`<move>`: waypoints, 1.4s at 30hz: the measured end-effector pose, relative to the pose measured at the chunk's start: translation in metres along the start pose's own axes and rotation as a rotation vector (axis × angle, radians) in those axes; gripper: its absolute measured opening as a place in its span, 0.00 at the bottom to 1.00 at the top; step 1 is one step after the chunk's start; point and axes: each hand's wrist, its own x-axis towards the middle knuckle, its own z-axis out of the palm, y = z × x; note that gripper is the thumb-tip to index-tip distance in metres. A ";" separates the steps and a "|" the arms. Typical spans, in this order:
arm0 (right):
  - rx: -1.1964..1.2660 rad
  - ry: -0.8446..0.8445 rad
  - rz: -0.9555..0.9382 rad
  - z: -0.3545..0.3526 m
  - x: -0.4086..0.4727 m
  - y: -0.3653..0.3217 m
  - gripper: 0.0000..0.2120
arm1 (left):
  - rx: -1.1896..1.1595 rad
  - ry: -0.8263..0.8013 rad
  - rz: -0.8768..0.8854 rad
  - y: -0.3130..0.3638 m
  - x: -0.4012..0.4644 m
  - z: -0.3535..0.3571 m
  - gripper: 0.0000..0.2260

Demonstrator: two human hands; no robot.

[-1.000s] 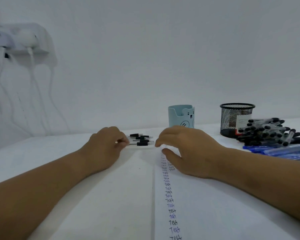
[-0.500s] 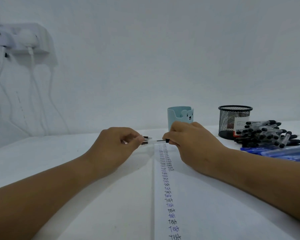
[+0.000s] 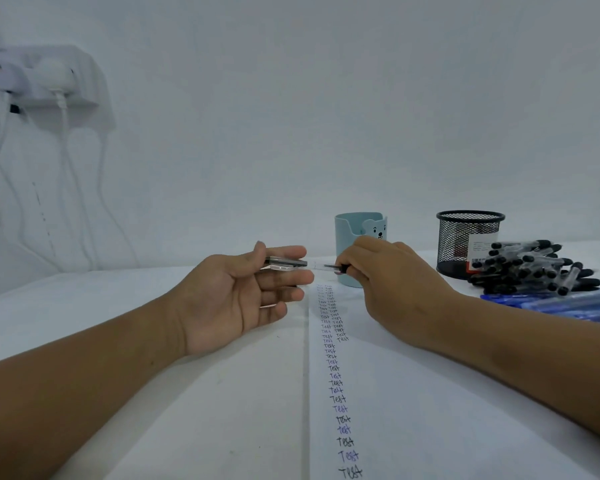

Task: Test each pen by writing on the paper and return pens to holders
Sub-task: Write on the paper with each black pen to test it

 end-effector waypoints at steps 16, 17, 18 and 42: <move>0.037 0.005 -0.050 -0.005 -0.002 -0.004 0.10 | 0.088 0.061 0.038 0.001 0.000 0.000 0.21; 0.042 0.002 -0.046 -0.005 -0.002 -0.003 0.10 | 0.099 0.064 0.036 0.001 0.000 -0.001 0.22; 0.057 0.007 -0.032 -0.006 -0.002 -0.003 0.09 | 0.116 0.068 0.035 0.001 0.000 -0.002 0.24; 0.982 -0.257 0.374 -0.016 -0.011 -0.027 0.20 | 1.224 -0.090 0.203 -0.024 0.002 -0.001 0.04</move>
